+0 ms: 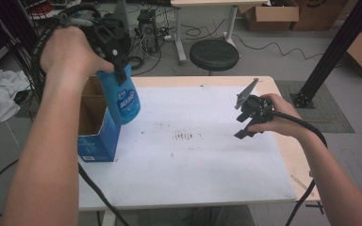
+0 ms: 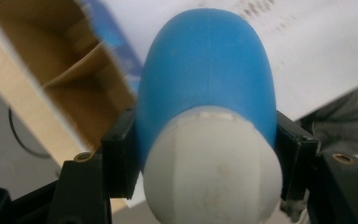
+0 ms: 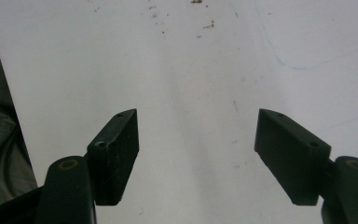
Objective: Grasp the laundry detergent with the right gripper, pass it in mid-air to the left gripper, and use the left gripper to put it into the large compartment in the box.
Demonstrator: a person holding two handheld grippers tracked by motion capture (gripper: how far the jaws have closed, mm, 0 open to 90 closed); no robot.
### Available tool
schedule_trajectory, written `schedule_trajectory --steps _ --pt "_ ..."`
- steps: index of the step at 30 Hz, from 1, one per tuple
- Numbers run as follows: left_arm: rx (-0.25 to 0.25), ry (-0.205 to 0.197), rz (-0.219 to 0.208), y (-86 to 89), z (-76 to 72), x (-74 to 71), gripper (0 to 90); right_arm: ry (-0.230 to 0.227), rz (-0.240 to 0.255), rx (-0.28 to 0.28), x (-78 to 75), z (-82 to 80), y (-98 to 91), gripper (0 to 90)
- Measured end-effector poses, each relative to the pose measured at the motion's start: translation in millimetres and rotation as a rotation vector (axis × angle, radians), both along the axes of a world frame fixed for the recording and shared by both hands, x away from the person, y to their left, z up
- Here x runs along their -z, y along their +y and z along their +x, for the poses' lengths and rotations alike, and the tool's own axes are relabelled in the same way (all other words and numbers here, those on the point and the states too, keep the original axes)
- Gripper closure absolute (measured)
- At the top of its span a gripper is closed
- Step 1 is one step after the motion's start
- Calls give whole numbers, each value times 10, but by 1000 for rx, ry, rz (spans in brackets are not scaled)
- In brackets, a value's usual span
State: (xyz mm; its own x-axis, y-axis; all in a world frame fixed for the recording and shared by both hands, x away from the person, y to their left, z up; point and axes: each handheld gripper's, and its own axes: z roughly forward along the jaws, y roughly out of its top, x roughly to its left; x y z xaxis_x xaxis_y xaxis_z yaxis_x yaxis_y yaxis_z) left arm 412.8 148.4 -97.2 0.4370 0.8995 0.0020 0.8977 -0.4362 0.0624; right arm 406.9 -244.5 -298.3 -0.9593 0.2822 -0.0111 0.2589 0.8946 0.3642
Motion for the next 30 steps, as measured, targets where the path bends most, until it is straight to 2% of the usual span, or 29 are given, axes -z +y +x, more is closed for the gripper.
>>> schedule_trajectory --steps 2,4,5,7,8,9,10,11,13,16,18,25,30 --pt "-97 -6 3 158 9 -54 384 -2 3 7 -3 4 -49 310" --pt "-172 -11 9 287 12 -84 384 -5 -5 19 -7 8 -99 309" --pt "-172 -11 9 287 12 -84 384 -5 -5 19 -7 8 -99 309" --pt "-256 -17 27 427 12 -101 384 -9 -19 27 -18 10 -150 310" --pt "-278 -18 34 472 13 -106 384 -10 -23 27 -22 12 -162 310" --pt "-278 -18 34 472 13 -106 384 -10 -23 27 -22 12 -162 310" --pt "-325 -18 40 558 18 -100 384 -16 -33 32 -35 13 -192 310" --pt "-348 -17 40 605 22 -88 384 -16 -37 33 -39 14 -201 310" --pt "-358 -14 42 634 24 -80 384 -16 -40 37 -44 15 -217 309" --pt "-422 -8 31 781 32 -34 384 -17 -65 40 -54 23 -254 307" --pt "-437 -8 34 830 35 -6 384 -18 -74 40 -66 25 -268 307" --pt "-446 -12 38 909 57 96 384 -22 -73 43 -88 33 -315 306" --pt "-448 2 45 940 104 268 384 -25 -68 55 -87 46 -363 305"
